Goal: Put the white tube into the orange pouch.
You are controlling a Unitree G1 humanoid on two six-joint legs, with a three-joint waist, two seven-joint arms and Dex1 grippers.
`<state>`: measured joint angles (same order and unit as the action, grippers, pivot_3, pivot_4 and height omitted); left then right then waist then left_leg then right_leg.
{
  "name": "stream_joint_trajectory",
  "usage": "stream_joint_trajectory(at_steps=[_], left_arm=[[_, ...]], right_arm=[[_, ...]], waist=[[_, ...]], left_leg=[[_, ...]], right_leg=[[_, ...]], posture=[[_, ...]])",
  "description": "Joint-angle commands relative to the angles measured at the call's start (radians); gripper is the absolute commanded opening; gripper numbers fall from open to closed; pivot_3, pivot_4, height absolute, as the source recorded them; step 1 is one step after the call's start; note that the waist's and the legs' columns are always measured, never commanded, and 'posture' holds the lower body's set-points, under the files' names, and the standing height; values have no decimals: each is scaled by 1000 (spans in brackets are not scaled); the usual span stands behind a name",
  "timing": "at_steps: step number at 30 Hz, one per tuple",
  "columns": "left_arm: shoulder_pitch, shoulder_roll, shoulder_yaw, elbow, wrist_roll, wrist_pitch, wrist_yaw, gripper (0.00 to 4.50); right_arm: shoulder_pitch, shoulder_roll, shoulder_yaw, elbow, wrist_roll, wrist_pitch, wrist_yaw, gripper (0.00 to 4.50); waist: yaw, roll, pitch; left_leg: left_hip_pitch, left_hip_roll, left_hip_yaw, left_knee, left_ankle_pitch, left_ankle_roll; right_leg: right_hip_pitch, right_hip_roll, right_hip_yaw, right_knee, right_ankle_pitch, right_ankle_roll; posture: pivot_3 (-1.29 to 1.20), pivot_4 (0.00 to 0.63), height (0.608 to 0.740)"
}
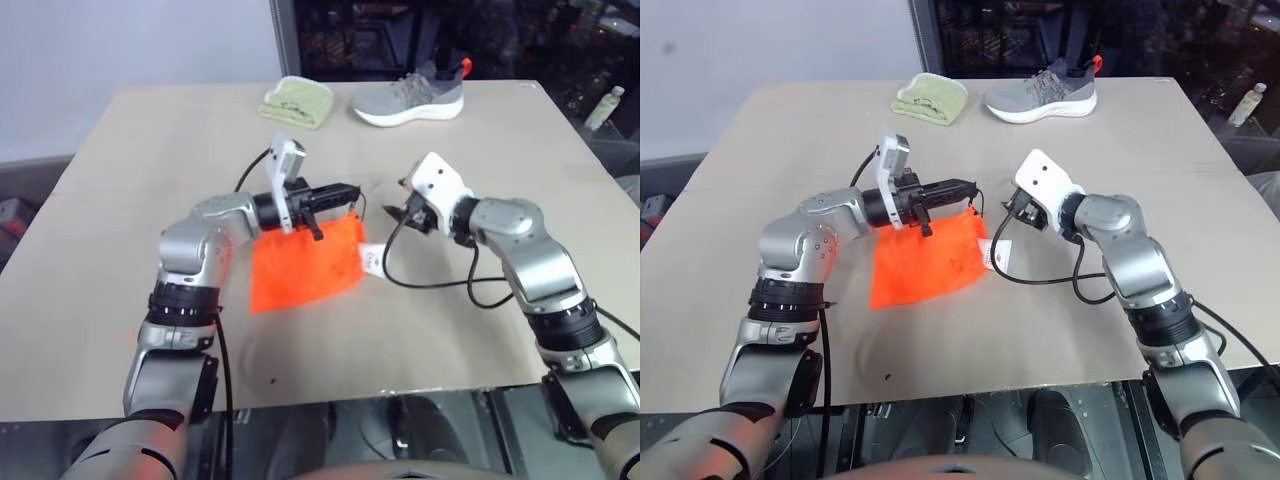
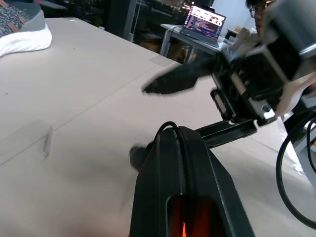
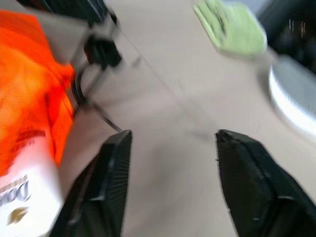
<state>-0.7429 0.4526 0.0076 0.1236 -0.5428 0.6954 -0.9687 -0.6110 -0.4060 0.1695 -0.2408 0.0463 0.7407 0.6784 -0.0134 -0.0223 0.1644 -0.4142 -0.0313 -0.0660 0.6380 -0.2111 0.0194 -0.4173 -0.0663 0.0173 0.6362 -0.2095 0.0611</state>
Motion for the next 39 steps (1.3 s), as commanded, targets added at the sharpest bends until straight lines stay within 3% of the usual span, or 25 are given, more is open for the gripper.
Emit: stream_joint_trajectory(at_steps=[1, 15, 33, 36, 39], left_arm=[[-45, 17, 15, 0, -21, 5, -31, 0], [-75, 55, 4, -14, -30, 58, -94, 0], [-50, 64, 6, -52, -37, 75, -102, 0], [-47, 65, 9, -57, -38, 78, -101, 0], [-44, 65, 12, -60, -38, 78, -100, 0]], right_arm=[[41, 30, -58, -119, 67, 107, -39, 2616], [10, 192, -46, 41, 118, -1, -154, 2616], [-33, 316, -74, 273, 211, -284, -116, 2616], [-34, 330, -90, 305, 224, -319, -116, 1788], [-32, 334, -103, 311, 240, -340, -109, 420]], waist=[[-1, 0, 0], [-4, 0, 0], [-6, 0, 0], [-6, 0, 0], [-6, 0, 0]], left_leg=[[0, 0, 0, 0, 0, 0], [1, 0, 1, 0, 0, 0], [1, 0, 1, 0, 0, 0], [1, 0, 0, 0, 0, 0], [1, 0, 0, 0, 0, 0]], right_leg=[[0, 0, 0, 0, 0, 0], [0, 1, 1, 1, 0, 0], [0, 1, 1, 1, 0, 0], [0, 1, 1, 1, 0, 0], [0, 1, 1, 1, 0, 0]], posture=[[0, 150, 740], [0, 150, 740], [0, 150, 740], [0, 150, 740], [0, 150, 740]])
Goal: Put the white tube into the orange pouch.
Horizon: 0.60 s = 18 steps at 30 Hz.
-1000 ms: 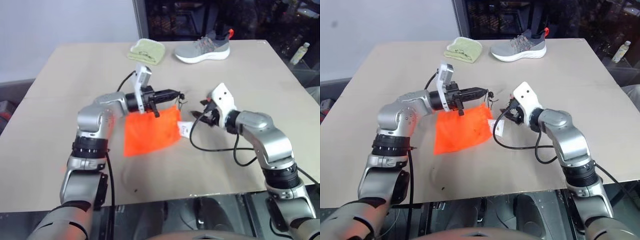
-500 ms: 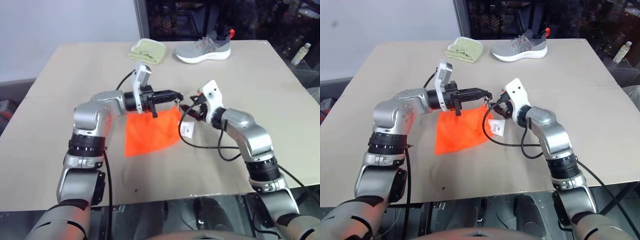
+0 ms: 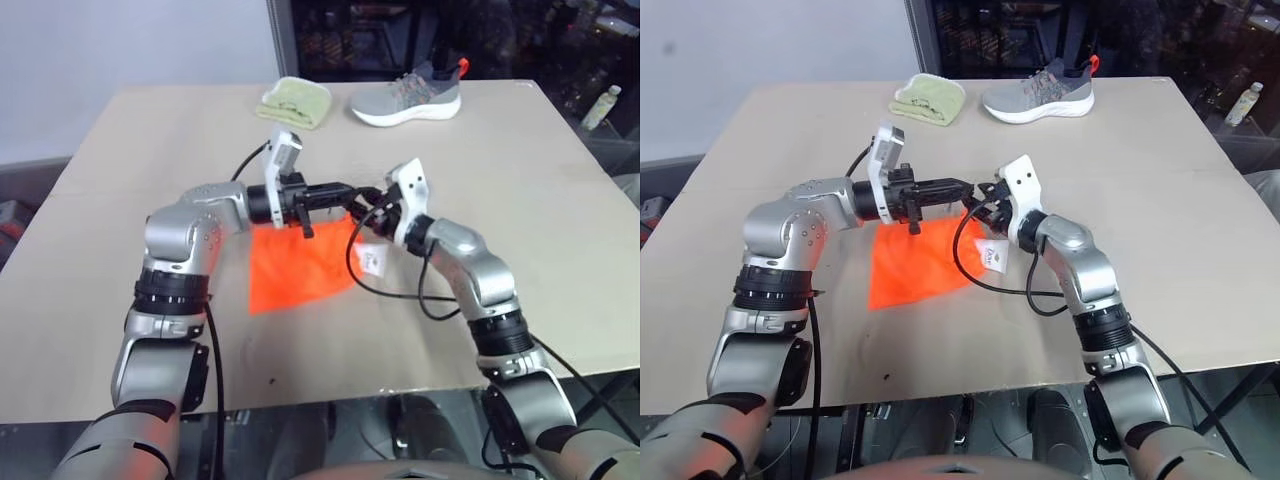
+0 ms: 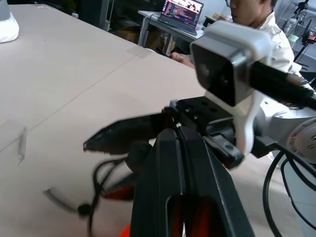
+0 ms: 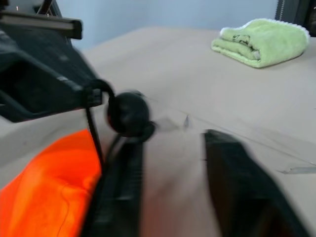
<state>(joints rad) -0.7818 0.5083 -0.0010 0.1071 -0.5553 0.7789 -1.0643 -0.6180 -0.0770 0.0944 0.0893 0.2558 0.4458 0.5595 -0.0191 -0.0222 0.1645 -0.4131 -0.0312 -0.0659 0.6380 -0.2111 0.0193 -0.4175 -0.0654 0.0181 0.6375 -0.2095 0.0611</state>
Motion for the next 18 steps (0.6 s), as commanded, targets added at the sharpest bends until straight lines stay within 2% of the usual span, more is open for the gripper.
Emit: stream_joint_trajectory(at_steps=[1, 10, 16, 17, 18], left_arm=[[-4, 8, 22, -45, -27, -5, -3, 0], [15, -2, 27, -54, -35, -12, 8, 0], [15, -31, 35, -38, -36, -29, 45, 0], [13, -30, 33, -35, -35, -32, 43, 0], [12, -29, 31, -32, -34, -33, 40, 0]], right_arm=[[-22, 3, -32, -22, 35, -51, 14, 31], [21, -61, -71, -63, -2, -90, -58, 31], [92, -169, -52, -165, -20, -15, -43, 31], [105, -190, -35, -180, -16, -16, -10, 270], [114, -204, -21, -191, -13, -17, 13, 704]], waist=[[0, 0, 0], [1, 0, 0], [2, 0, 0], [2, 0, 0], [1, 0, 0]], left_leg=[[0, 0, 0, 0, 0, 0], [0, 0, 0, 0, 0, 0], [0, 0, 0, 0, 0, 0], [0, 0, 1, 0, 0, 0], [0, 0, 1, 0, 0, 0]], right_leg=[[0, 0, 0, 0, 0, 0], [0, 0, 0, 0, 0, 0], [0, 0, 0, 0, 0, 0], [0, 0, 0, 0, 0, 0], [0, 0, 1, 0, 0, 0]], posture=[[0, 150, 740], [0, 150, 740], [0, 150, 740], [0, 150, 740], [0, 150, 740]])
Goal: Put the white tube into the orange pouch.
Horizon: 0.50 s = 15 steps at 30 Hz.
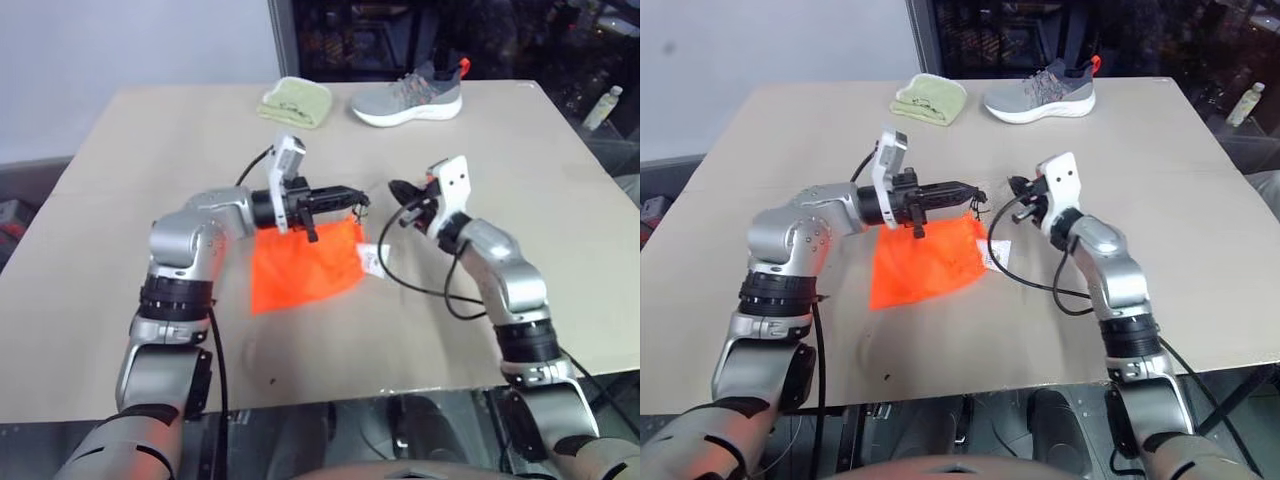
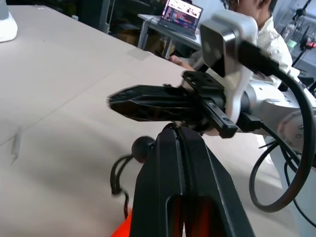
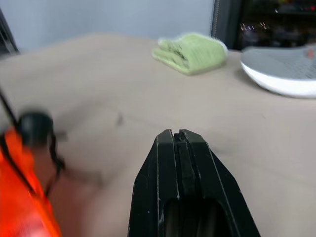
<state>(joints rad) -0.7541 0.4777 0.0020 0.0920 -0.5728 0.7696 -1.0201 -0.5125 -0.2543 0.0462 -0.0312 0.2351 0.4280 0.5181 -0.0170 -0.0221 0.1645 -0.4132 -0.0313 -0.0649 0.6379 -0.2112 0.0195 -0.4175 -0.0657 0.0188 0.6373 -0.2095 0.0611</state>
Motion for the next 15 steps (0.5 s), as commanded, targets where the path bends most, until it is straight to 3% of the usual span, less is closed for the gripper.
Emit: stream_joint_trajectory(at_steps=[1, 5, 15], left_arm=[[-17, 2, 25, -15, -17, -24, -8, 0], [-21, 5, 19, -11, -18, -23, -18, 0], [-17, 16, 15, -20, -19, -16, -33, 0]], right_arm=[[15, -37, 43, -74, 1, -8, 67, 921], [27, -52, 95, -54, -29, -55, 100, 2742], [-22, -67, 144, -23, -125, -166, 105, 2742]], waist=[[-3, 0, 0], [-7, 0, 0], [-10, 0, 0]], left_leg=[[0, 0, 0, 0, 0, 0], [1, 0, 1, 0, 0, 0], [0, 0, 0, 0, 0, 0]], right_leg=[[0, 0, 0, 0, 0, 0], [0, 1, 0, 1, 0, 0], [0, 1, 0, 0, 0, 0]], posture=[[0, 150, 740], [0, 150, 740], [0, 150, 740]])
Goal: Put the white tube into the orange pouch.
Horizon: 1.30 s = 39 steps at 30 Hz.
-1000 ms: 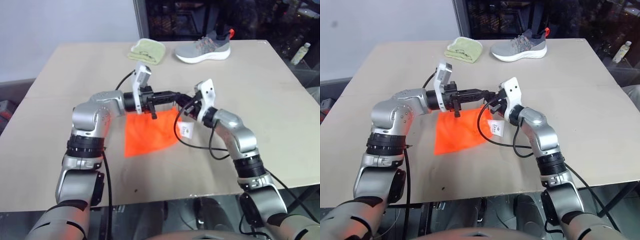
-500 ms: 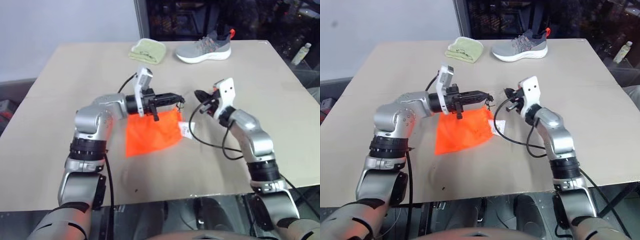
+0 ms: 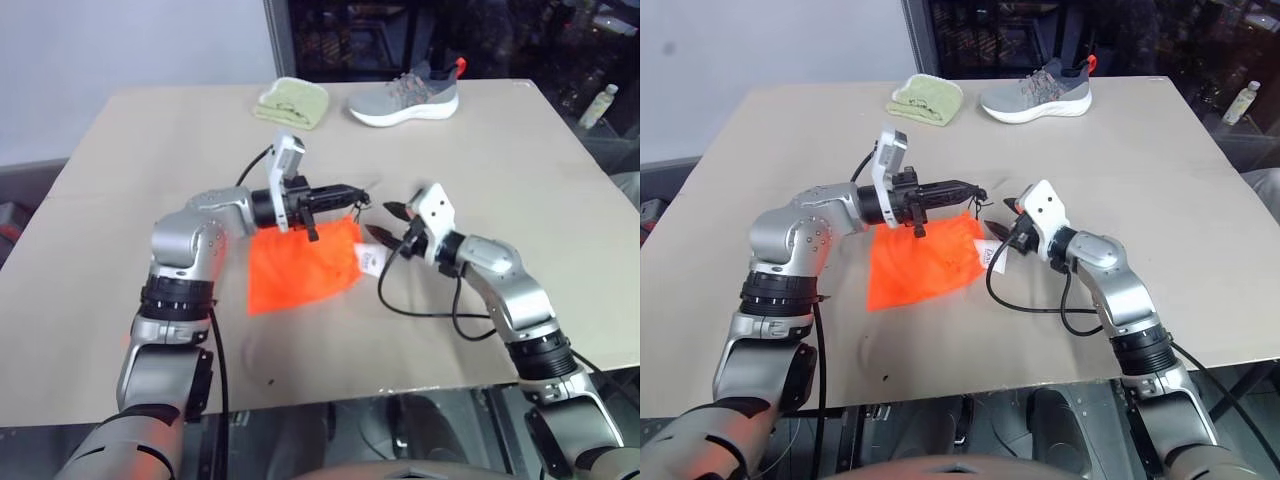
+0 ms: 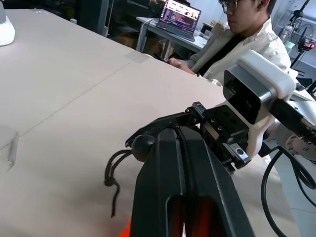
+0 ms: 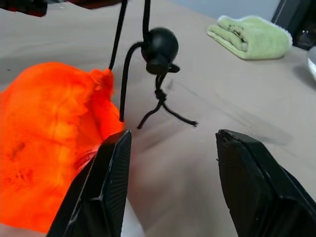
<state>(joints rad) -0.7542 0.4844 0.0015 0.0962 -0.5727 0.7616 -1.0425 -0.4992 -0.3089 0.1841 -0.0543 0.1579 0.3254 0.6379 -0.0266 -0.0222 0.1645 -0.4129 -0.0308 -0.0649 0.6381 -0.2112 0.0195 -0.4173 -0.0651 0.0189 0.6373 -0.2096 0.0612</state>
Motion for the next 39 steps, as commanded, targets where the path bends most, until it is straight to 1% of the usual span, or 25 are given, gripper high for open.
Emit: stream_joint_trajectory(at_steps=[1, 5, 12, 18, 19, 21, 22, 24, 25, 28, 34, 36, 39], left_arm=[[-15, 10, 16, -29, -22, -5, -12, 0], [-8, 13, 16, -43, -29, 4, -16, 0], [-3, 24, 15, -55, -38, 16, -24, 0], [8, 39, 17, -72, -47, 27, -23, 0], [10, 41, 18, -75, -48, 29, -22, 0], [13, 44, 21, -79, -49, 32, -21, 0], [14, 45, 22, -80, -49, 33, -20, 0], [17, 47, 26, -83, -50, 37, -18, 0], [18, 47, 27, -85, -51, 38, -16, 0], [23, 48, 28, -89, -51, 38, -13, 0], [35, 39, 24, -90, -50, 27, 1, 0], [40, 34, 24, -89, -49, 21, 7, 0], [56, 21, 24, -94, -48, 13, 22, 0]], right_arm=[[-41, -16, 13, 15, -70, -83, -20, 2742], [-70, 1, 22, 94, -120, -153, -47, 2742], [-133, 113, -2, 208, -53, -223, -21, 2742], [-179, 179, -35, 291, -8, -255, -16, 2742], [-184, 188, -42, 303, 4, -256, -12, 2356], [-189, 202, -53, 313, 26, -253, -2, 1995], [-189, 207, -59, 313, 36, -251, 2, 1610], [-185, 209, -64, 305, 46, -249, 9, 643], [-182, 208, -66, 300, 48, -248, 10, 65], [-166, 199, -75, 277, 52, -245, 6, 65], [-134, 164, -109, 225, 29, -239, -60, 65], [-125, 131, -102, 206, -14, -250, -81, 65], [-121, 45, -88, 173, -146, -281, -153, 65]], waist=[[0, 0, 0], [0, 0, 0], [-11, 0, 0], [-11, 0, 0], [-11, 0, 0], [-12, 0, 0], [-12, 0, 0], [-12, 0, 0], [-12, 0, 0], [-12, 0, 0], [-11, 0, 0], [-11, 0, 0], [-10, 0, 0]], left_leg=[[0, 0, 0, 0, 0, 0], [0, 0, 0, 0, 0, 0], [0, 0, -1, 0, 0, 0], [0, 0, -6, 0, 0, 0], [0, 0, -6, 0, 0, 0], [0, 0, -7, 0, 0, 0], [0, 0, -7, 0, 0, 0], [0, 0, -7, 0, 0, 0], [0, 0, -7, 0, 0, 0], [0, 0, -7, 0, 0, 0], [0, 0, -8, 0, 0, 0], [0, 0, -8, 0, 0, 0], [0, 0, -7, 0, 0, 0]], right_leg=[[0, 0, 0, 0, 0, 0], [0, 0, 0, 0, 0, 0], [0, 0, 0, 0, 0, 0], [0, 0, 0, 0, 0, 0], [0, 0, 0, 0, 0, 0], [0, 0, 0, 0, 0, 0], [0, 0, 0, 0, 0, 0], [0, 0, 0, 0, 0, 0], [0, 0, 0, 0, 0, 0], [0, 0, 0, 0, 0, 0], [0, 0, 0, 0, 0, 0], [0, 0, 0, 0, 0, 0], [0, 0, 0, 0, 0, 0]], posture=[[0, 150, 740], [0, 150, 740], [0, 150, 740], [0, 150, 740], [0, 150, 740], [0, 150, 740], [0, 150, 740], [0, 150, 740], [0, 150, 740], [0, 150, 740], [0, 150, 740], [0, 150, 740], [0, 150, 740]])
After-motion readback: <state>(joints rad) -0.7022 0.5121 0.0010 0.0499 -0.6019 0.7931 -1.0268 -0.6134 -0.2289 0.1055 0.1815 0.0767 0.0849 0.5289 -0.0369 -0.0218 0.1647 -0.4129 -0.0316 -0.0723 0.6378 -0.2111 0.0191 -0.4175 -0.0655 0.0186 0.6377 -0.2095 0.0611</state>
